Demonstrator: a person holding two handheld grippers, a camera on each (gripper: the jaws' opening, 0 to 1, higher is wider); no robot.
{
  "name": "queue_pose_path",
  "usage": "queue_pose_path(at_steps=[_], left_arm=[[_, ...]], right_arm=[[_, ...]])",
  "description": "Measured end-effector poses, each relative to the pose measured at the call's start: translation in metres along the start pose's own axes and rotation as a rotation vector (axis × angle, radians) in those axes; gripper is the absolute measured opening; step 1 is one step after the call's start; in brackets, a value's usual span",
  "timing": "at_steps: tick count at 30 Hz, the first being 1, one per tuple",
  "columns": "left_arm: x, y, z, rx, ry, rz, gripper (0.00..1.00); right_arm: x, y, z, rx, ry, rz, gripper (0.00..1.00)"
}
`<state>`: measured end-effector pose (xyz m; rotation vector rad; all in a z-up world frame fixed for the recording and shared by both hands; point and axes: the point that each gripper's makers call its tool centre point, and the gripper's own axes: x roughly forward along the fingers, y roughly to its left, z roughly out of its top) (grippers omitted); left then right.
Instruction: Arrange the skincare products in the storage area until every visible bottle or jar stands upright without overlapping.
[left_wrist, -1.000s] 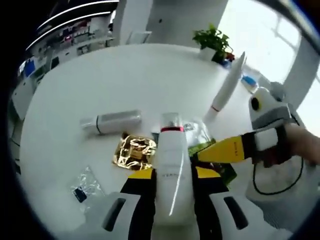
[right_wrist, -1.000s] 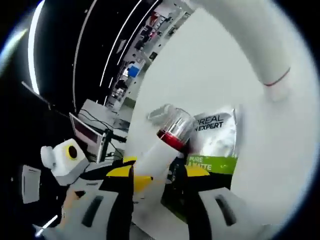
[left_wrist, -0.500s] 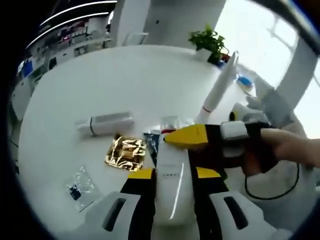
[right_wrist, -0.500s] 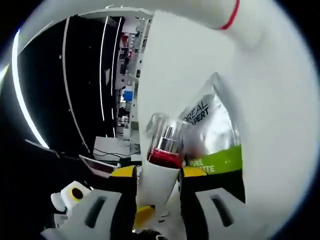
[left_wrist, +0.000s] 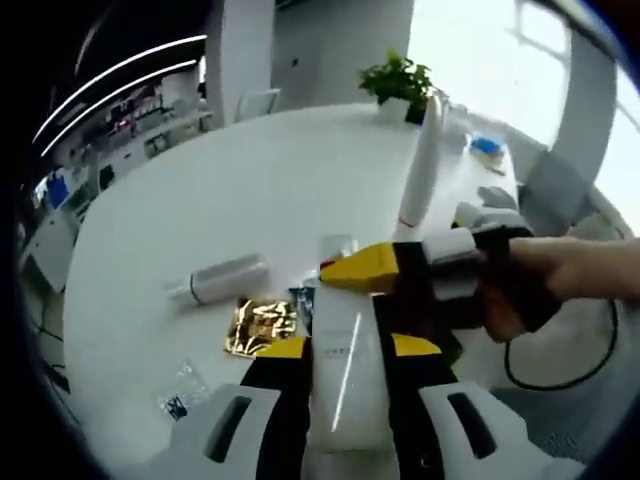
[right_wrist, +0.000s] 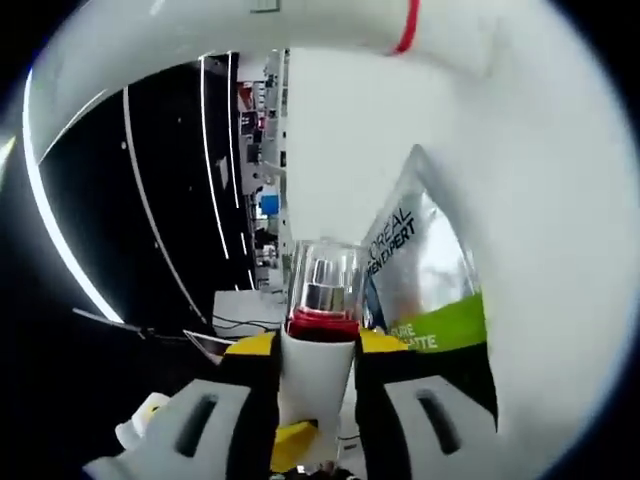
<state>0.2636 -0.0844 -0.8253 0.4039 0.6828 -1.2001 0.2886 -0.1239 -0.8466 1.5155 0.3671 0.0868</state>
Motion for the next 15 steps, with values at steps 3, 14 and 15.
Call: queue_pose_path(at_steps=[3, 14, 15], left_arm=[[0.0, 0.001, 0.001, -0.004, -0.004, 0.005, 0.25], [-0.002, 0.007, 0.0, 0.003, -0.04, 0.018, 0.26], [-0.002, 0.006, 0.0, 0.002, -0.044, 0.016, 0.26]], right_arm=[[0.001, 0.004, 0.003, -0.03, -0.009, 0.014, 0.27], [-0.003, 0.039, -0.006, -0.382, 0.019, 0.056, 0.25], [-0.004, 0.041, -0.007, -0.413, 0.027, 0.058, 0.25]])
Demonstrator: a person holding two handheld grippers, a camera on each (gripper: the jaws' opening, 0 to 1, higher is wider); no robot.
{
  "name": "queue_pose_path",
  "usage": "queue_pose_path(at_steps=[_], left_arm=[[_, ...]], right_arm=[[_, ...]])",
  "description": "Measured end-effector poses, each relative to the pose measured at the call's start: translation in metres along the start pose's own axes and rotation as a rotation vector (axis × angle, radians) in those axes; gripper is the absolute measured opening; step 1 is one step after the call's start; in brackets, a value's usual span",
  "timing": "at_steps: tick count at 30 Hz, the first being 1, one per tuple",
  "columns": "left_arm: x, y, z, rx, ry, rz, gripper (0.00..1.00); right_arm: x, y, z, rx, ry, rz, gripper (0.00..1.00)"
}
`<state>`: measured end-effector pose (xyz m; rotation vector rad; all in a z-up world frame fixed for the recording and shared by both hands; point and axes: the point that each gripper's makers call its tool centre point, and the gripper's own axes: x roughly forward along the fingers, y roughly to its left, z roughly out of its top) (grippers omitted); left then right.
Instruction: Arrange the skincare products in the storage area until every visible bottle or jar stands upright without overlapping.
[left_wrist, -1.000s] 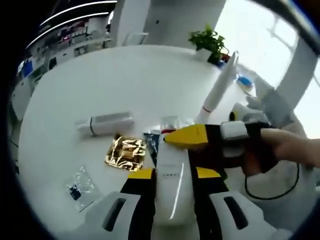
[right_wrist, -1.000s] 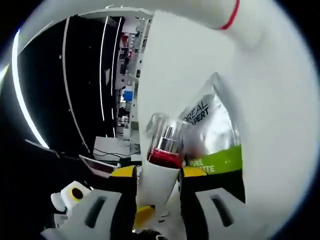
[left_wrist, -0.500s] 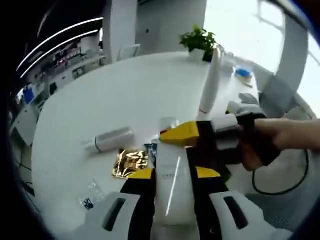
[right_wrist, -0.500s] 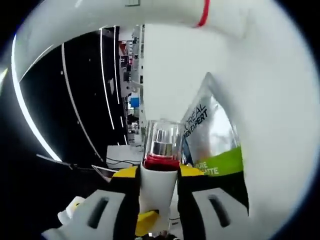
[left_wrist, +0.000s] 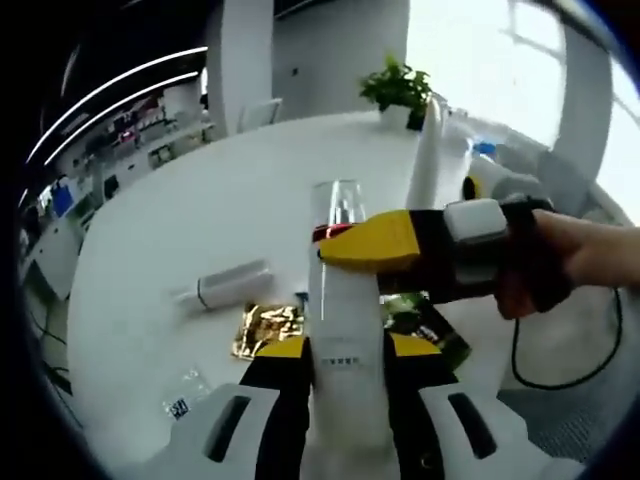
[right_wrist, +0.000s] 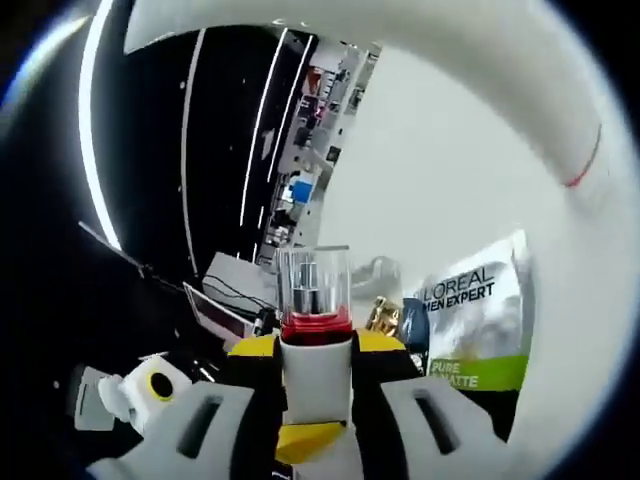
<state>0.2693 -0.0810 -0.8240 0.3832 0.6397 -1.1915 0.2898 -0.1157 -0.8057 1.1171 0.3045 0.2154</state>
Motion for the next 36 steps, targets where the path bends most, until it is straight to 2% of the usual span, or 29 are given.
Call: queue_pose_path(at_steps=[3, 7, 10, 13, 17, 20, 22, 25, 30, 32, 36], left_arm=[[0.001, 0.0, 0.0, 0.003, -0.01, -0.01, 0.26], [0.001, 0.002, 0.001, 0.004, -0.019, -0.007, 0.26], [0.001, 0.002, -0.001, -0.007, -0.018, -0.015, 0.26], [0.001, 0.003, -0.003, 0.004, -0.011, -0.014, 0.26], [0.002, 0.005, -0.007, 0.03, 0.0, -0.003, 0.26], [0.001, 0.004, -0.007, 0.027, -0.002, -0.012, 0.27], [0.001, 0.004, -0.006, 0.027, -0.008, -0.022, 0.27], [0.0, 0.003, -0.005, 0.038, -0.03, -0.043, 0.28], [-0.003, 0.004, -0.002, -0.031, -0.071, -0.079, 0.29], [-0.005, 0.002, 0.004, -0.064, -0.113, -0.107, 0.29], [-0.008, -0.002, 0.008, -0.05, -0.145, -0.135, 0.31]], right_arm=[[-0.003, 0.011, -0.001, -0.1, 0.022, 0.012, 0.25], [-0.002, 0.021, -0.002, -0.182, 0.025, 0.032, 0.25], [-0.002, 0.027, -0.006, -0.258, 0.053, 0.05, 0.25], [-0.001, 0.03, -0.01, -0.299, 0.08, 0.058, 0.25], [0.001, 0.038, -0.017, -0.442, 0.129, 0.082, 0.25], [0.003, 0.041, -0.021, -0.47, 0.144, 0.087, 0.25], [0.003, 0.043, -0.024, -0.544, 0.175, 0.099, 0.25], [0.003, 0.047, -0.029, -0.649, 0.214, 0.124, 0.25], [0.006, 0.053, -0.037, -0.783, 0.241, 0.169, 0.25], [0.005, 0.054, -0.038, -0.788, 0.249, 0.179, 0.25], [0.002, 0.055, -0.044, -0.817, 0.279, 0.207, 0.25]])
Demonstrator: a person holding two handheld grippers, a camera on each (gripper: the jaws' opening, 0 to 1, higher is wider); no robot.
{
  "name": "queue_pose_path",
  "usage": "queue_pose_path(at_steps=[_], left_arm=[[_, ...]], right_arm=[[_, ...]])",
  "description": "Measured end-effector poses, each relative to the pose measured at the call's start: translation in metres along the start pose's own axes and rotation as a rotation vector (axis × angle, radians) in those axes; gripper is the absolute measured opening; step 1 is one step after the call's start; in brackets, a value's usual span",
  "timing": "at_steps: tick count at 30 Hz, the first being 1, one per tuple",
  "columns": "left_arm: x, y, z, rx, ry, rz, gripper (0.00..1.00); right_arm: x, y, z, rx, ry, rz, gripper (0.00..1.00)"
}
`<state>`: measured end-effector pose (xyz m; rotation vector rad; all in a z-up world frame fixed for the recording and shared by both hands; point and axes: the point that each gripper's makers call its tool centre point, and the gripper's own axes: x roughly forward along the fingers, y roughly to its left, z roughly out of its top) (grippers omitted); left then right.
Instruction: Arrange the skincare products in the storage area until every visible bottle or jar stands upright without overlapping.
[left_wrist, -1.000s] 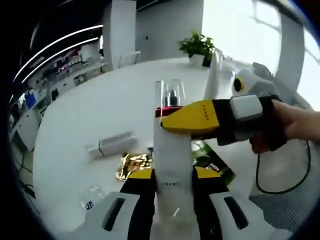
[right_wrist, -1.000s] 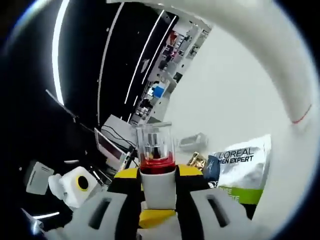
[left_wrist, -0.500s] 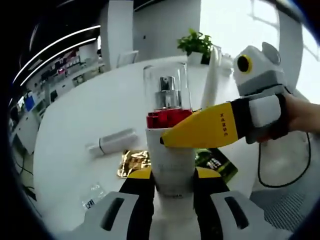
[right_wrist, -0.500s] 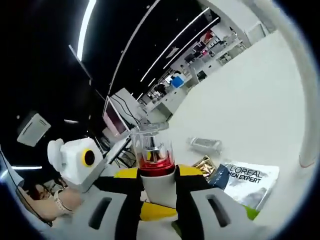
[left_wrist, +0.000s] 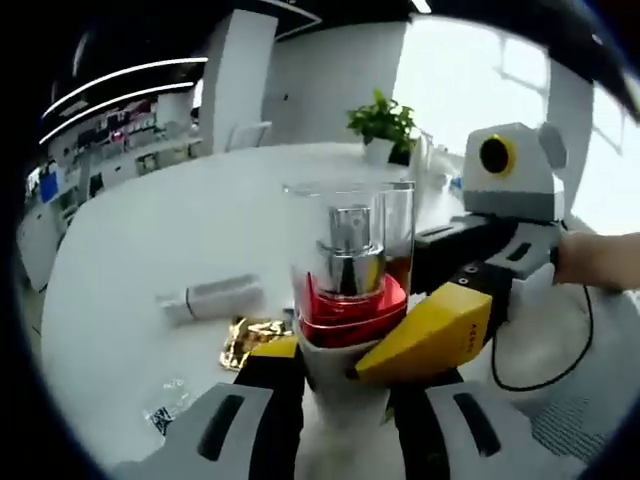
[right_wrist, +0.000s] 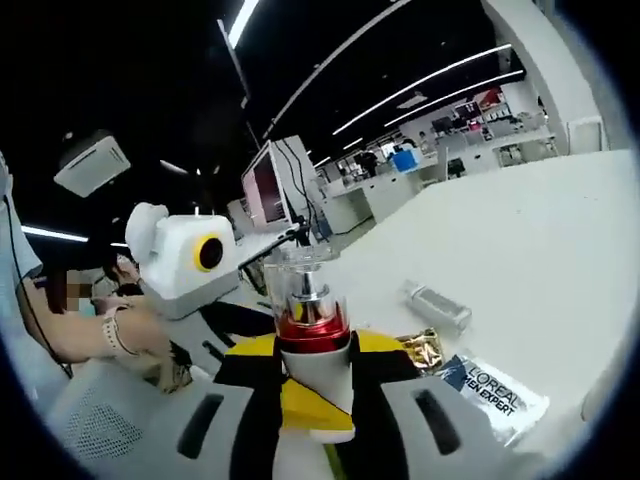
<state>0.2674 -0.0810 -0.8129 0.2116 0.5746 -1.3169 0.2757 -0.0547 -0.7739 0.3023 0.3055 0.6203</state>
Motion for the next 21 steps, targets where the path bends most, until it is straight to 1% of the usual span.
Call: queue_pose_path(at_steps=[1, 5, 8, 10, 13, 14, 15, 17, 18, 19, 20, 21], left_arm=[[0.0, -0.002, 0.0, 0.038, -0.001, -0.011, 0.31], [0.001, -0.008, 0.003, 0.066, -0.021, -0.042, 0.33], [0.0, -0.014, 0.006, 0.076, -0.046, -0.082, 0.34], [0.0, -0.02, 0.008, 0.099, -0.056, -0.107, 0.34], [0.0, -0.034, 0.014, 0.128, -0.088, -0.17, 0.35], [0.0, -0.037, 0.015, 0.138, -0.093, -0.187, 0.35], [0.0, -0.044, 0.017, 0.164, -0.104, -0.214, 0.35], [0.001, -0.05, 0.016, 0.176, -0.1, -0.239, 0.35], [0.002, -0.055, 0.014, 0.193, -0.094, -0.262, 0.35], [0.002, -0.058, 0.013, 0.202, -0.092, -0.273, 0.35], [0.003, -0.062, 0.01, 0.218, -0.083, -0.295, 0.35], [0.003, -0.063, 0.01, 0.225, -0.081, -0.301, 0.35]], right_arm=[[0.0, 0.001, -0.001, -0.022, 0.008, 0.016, 0.25], [-0.004, 0.004, 0.0, -0.054, 0.009, 0.061, 0.25], [-0.008, 0.009, 0.002, -0.071, -0.005, 0.101, 0.25], [-0.014, 0.012, 0.003, -0.089, -0.002, 0.128, 0.25], [-0.024, 0.016, 0.005, -0.102, -0.013, 0.167, 0.25], [-0.028, 0.019, 0.006, -0.126, -0.015, 0.191, 0.25], [-0.031, 0.021, 0.006, -0.137, -0.013, 0.204, 0.25], [-0.036, 0.024, 0.004, -0.16, 0.003, 0.222, 0.25], [-0.038, 0.026, 0.004, -0.181, 0.013, 0.232, 0.25], [-0.041, 0.03, 0.002, -0.219, 0.028, 0.248, 0.25], [-0.042, 0.032, 0.001, -0.234, 0.032, 0.253, 0.25], [-0.044, 0.035, -0.001, -0.256, 0.042, 0.261, 0.25]])
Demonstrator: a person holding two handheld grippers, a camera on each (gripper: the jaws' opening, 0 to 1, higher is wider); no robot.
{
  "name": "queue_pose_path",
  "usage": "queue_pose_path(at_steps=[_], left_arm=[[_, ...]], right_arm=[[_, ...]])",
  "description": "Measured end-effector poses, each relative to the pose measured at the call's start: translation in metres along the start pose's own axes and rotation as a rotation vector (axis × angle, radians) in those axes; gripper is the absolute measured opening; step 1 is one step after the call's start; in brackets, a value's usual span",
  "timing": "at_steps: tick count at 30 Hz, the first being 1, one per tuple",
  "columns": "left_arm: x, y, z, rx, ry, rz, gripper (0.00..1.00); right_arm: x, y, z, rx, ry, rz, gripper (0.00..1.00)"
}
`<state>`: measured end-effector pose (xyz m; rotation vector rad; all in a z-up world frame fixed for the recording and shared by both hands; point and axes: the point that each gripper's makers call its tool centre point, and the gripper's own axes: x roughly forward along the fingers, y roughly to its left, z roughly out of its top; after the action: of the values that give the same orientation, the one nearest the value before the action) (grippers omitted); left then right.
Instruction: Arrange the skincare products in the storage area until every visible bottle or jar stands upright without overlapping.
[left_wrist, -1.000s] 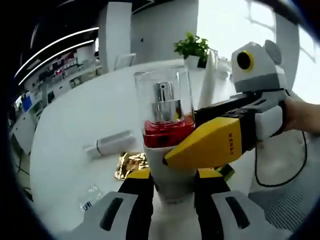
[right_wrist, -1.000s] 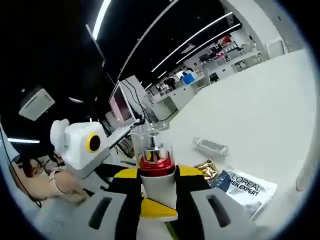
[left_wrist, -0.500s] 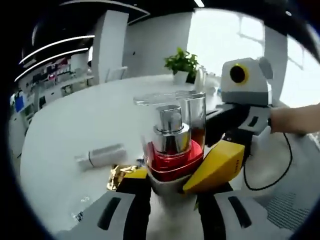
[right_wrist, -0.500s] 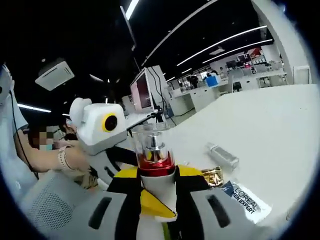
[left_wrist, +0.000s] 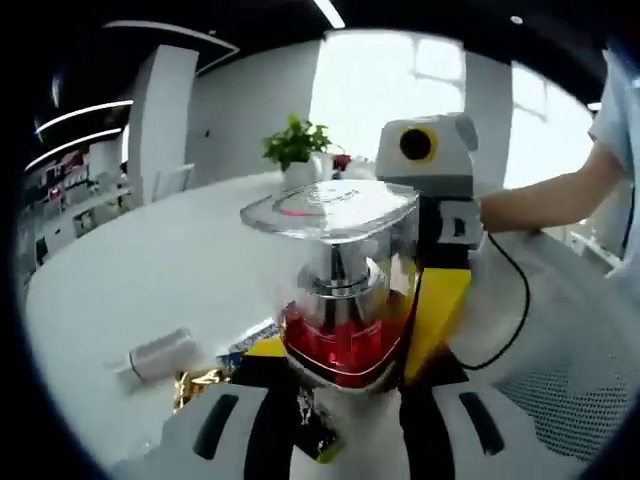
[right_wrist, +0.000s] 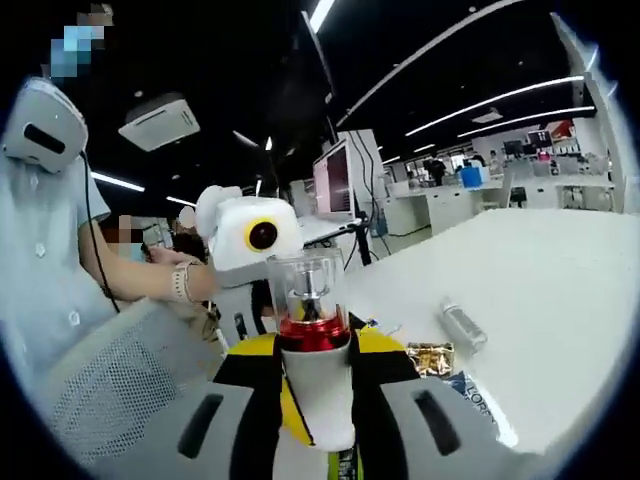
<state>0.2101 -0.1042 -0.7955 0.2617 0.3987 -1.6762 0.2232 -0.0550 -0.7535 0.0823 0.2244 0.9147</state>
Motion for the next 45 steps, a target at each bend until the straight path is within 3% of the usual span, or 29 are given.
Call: queue_pose_path(at_steps=[10, 16, 21, 28, 34, 36, 37, 41, 44, 45], left_arm=[[0.01, -0.006, -0.017, 0.039, 0.064, -0.03, 0.34], [0.011, -0.005, -0.015, 0.058, 0.053, -0.023, 0.34], [0.013, -0.008, -0.015, 0.078, 0.057, -0.028, 0.33], [0.013, -0.009, -0.013, 0.072, 0.039, -0.032, 0.33], [0.014, -0.009, -0.012, 0.066, 0.028, -0.027, 0.32], [0.015, -0.008, -0.011, 0.059, 0.02, -0.027, 0.32], [0.014, -0.008, -0.011, 0.051, 0.018, -0.021, 0.32], [0.015, -0.008, -0.011, 0.058, 0.019, -0.016, 0.32], [0.016, -0.007, -0.01, 0.054, 0.019, -0.009, 0.32], [0.016, -0.007, -0.01, 0.052, 0.018, -0.008, 0.32]], right_arm=[[-0.002, 0.004, -0.015, -0.067, 0.065, -0.022, 0.25], [-0.005, 0.001, -0.014, -0.056, 0.085, -0.045, 0.27], [-0.007, 0.002, -0.016, -0.05, 0.186, -0.066, 0.28], [-0.01, -0.002, -0.015, -0.078, 0.248, -0.12, 0.31], [-0.018, -0.009, -0.004, -0.034, 0.217, -0.22, 0.36], [-0.021, -0.008, 0.001, -0.014, 0.181, -0.249, 0.35], [-0.025, -0.011, 0.006, 0.032, 0.14, -0.299, 0.36], [-0.03, -0.012, 0.011, 0.091, 0.1, -0.385, 0.39], [-0.033, -0.014, 0.011, 0.11, 0.114, -0.483, 0.4], [-0.03, -0.012, 0.013, 0.101, 0.107, -0.479, 0.4]])
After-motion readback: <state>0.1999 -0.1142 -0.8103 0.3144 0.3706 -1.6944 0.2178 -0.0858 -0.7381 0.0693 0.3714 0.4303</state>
